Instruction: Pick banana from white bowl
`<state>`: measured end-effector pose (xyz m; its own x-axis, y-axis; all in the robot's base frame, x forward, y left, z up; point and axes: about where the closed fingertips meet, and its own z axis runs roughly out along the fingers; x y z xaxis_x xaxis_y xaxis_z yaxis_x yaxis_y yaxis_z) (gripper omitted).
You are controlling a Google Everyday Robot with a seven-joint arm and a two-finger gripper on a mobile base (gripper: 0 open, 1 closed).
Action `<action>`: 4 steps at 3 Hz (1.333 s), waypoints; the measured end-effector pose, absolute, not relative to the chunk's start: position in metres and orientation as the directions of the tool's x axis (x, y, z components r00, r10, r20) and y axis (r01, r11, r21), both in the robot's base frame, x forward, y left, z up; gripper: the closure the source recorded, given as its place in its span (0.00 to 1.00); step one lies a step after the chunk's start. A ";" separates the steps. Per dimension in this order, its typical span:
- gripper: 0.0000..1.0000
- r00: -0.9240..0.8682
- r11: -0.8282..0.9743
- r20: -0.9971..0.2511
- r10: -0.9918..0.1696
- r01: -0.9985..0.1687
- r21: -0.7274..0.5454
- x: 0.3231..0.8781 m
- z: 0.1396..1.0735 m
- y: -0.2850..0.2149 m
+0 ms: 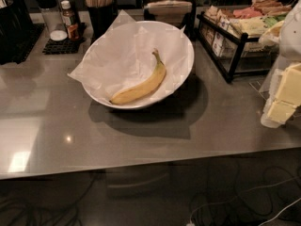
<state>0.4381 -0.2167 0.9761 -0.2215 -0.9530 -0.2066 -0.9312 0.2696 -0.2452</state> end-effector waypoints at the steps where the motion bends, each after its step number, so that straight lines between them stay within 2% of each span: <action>1: 0.00 -0.221 0.270 -0.207 -0.953 -0.931 -0.245 0.438 0.976 -0.217; 2: 0.00 -0.203 0.255 -0.216 -0.955 -0.933 -0.252 0.442 0.980 -0.212; 3: 0.00 -0.103 0.171 -0.256 -0.961 -0.949 -0.263 0.459 0.992 -0.182; 4: 0.00 0.068 0.027 -0.321 -0.945 -0.959 -0.283 0.479 1.015 -0.127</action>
Offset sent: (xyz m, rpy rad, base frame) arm 0.0079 0.0100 0.0025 0.0182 0.0025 0.0424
